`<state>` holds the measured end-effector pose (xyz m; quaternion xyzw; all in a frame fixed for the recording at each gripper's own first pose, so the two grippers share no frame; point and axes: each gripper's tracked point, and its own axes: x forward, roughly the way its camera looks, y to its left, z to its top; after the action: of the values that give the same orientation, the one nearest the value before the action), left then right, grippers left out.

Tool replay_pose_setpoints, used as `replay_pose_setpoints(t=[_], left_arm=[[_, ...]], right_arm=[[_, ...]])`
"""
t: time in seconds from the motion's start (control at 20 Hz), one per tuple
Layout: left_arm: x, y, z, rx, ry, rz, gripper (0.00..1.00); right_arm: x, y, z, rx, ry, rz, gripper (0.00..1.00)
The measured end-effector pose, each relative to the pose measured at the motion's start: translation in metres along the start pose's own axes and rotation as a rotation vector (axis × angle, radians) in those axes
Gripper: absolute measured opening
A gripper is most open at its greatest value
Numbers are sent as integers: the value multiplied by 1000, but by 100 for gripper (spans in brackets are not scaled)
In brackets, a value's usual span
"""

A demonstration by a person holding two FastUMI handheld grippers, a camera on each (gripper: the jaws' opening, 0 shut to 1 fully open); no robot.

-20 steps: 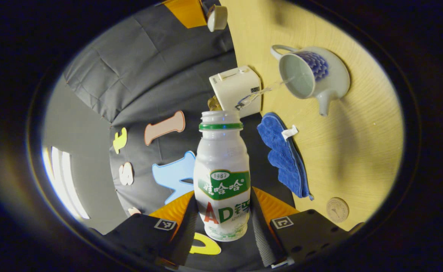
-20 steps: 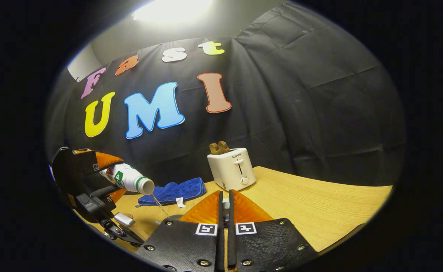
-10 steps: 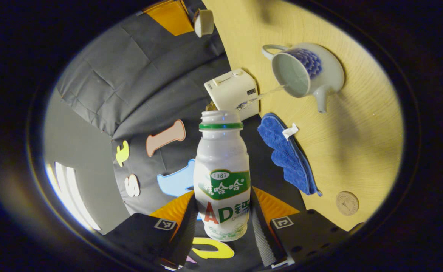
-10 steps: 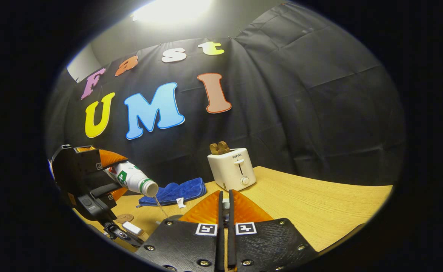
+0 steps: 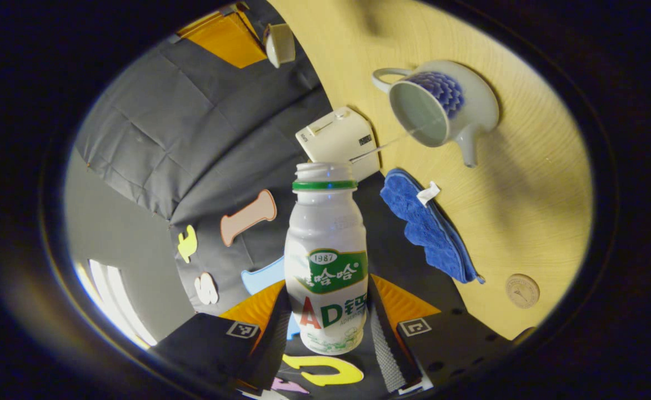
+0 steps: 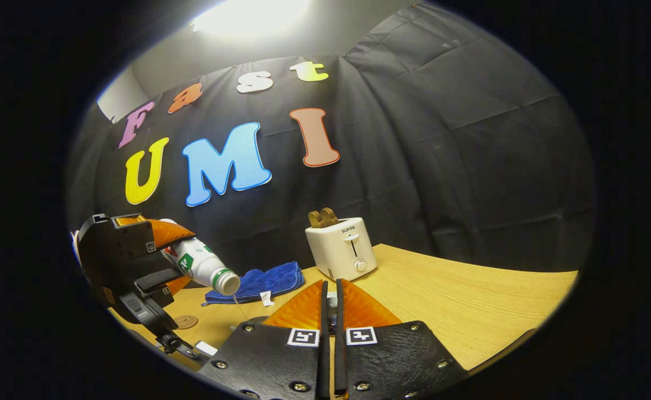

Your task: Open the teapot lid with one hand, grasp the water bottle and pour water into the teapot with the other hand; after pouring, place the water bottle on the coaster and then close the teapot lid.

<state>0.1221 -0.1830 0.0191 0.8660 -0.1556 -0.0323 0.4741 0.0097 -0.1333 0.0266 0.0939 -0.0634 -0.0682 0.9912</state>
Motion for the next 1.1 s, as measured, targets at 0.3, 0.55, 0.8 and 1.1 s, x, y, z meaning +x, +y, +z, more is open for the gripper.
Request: replay_pose_setpoints(t=[0.3,0.55,0.8,1.1], left_arm=[[0,6,6,44,-20,29,77],[-1,9,9,77,-33,47,81],[-2,12,12,112,-48,52,81],[3,0,8,-82,-39,-35,77]], right_arm=[[0,0,1,6,0,-3,4],[-1,-1,1,7,-4,-9,3],[-2,-1,1,8,-5,-10,4],[-2,-2,2,18,-11,-16,3]])
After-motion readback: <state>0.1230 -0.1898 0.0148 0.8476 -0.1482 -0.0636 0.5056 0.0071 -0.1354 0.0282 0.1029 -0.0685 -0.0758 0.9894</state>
